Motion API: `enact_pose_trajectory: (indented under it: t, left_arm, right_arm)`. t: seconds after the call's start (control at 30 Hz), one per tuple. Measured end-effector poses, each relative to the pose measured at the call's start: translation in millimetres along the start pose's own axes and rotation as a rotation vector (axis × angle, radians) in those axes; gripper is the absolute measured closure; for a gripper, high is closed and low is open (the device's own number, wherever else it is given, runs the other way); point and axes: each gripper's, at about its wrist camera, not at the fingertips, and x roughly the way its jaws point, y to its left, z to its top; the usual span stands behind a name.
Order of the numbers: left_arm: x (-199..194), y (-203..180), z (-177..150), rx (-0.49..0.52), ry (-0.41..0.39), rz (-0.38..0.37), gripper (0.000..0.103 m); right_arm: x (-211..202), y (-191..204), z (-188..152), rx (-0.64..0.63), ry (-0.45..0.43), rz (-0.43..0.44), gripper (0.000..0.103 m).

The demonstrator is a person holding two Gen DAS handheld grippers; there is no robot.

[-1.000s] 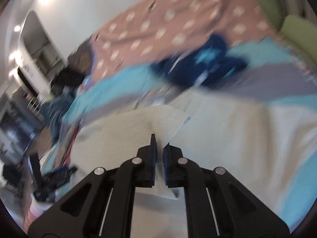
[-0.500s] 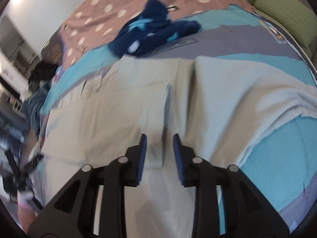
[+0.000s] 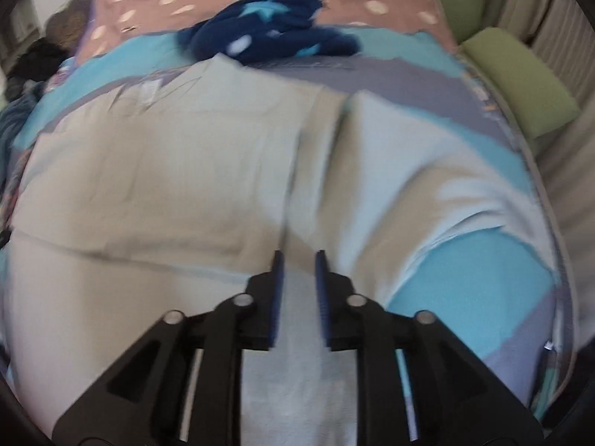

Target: Fold small clothes

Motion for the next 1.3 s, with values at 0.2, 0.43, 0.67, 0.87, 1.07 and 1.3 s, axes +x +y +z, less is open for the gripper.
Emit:
enact_pose_trajectory:
  t: [0.2, 0.43, 0.67, 0.87, 1.07, 1.3]
  left_arm:
    - [-17, 6, -6, -0.05, -0.004, -0.181, 0.087]
    - [-13, -7, 6, -0.02, -0.027, -0.249, 0.057]
    - [17, 2, 13, -0.066, 0.021, -0.244, 0.082]
    - [18, 11, 4, -0.112, -0.021, -0.292, 0.097]
    - [11, 4, -7, -0.095, -0.058, -0.238, 0.098]
    - [10, 9, -10, -0.109, -0.076, -0.242, 0.097]
  right_arm:
    - [-46, 114, 69, -0.246, -0.146, 0.26, 0.048]
    - [-29, 316, 96, -0.665, -0.118, 0.343, 0.04]
    - [30, 393, 115, -0.744, -0.039, 0.268, 0.04]
    - [71, 411, 117, -0.732, 0.112, 0.314, 0.096]
    - [82, 421, 133, -0.588, -0.001, 0.31, 0.103]
    - [68, 371, 139, -0.412, -0.085, 0.407, 0.103]
